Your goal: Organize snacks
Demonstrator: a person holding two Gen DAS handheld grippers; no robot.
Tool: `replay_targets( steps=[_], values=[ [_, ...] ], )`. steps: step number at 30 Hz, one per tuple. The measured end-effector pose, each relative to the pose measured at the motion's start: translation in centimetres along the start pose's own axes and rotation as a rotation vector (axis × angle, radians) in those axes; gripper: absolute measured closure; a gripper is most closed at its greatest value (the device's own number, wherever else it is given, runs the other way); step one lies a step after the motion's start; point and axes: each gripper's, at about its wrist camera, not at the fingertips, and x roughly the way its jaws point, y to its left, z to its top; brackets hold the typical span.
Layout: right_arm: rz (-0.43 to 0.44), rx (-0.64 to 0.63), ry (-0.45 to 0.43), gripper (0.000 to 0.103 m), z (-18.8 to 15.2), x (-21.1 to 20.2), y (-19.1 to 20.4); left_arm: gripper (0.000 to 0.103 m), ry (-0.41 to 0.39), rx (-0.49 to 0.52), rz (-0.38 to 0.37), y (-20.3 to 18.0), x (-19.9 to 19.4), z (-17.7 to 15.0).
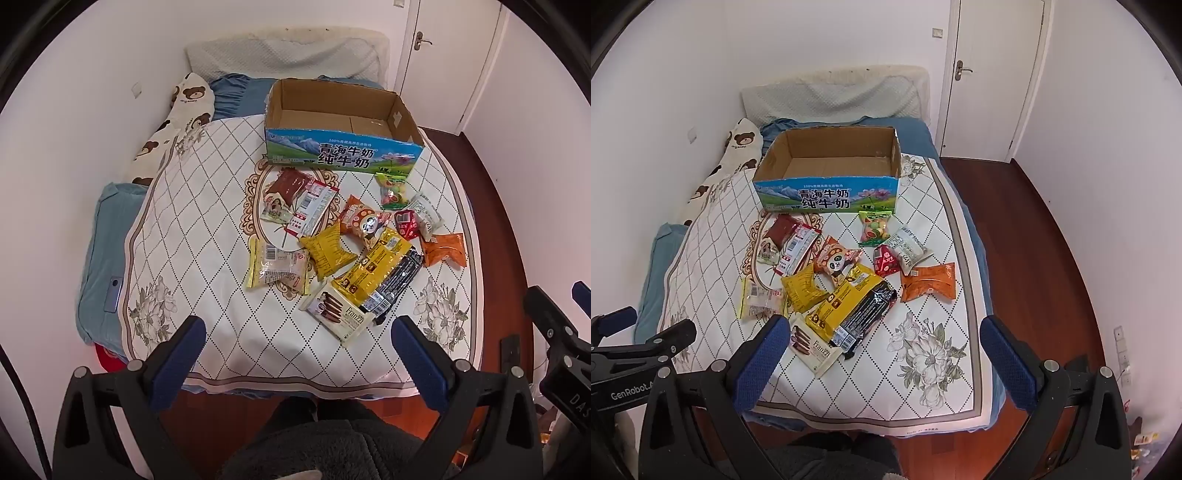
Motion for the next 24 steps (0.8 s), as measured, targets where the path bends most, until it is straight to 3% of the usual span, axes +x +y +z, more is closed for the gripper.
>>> replay_targets(
  steps=[24],
  values=[
    [0.012,0.001,0.008,0.000,0.2,0.5,0.1,0.000,0.005,0.007,0.011,-0.2,0.4,1.0]
  ],
)
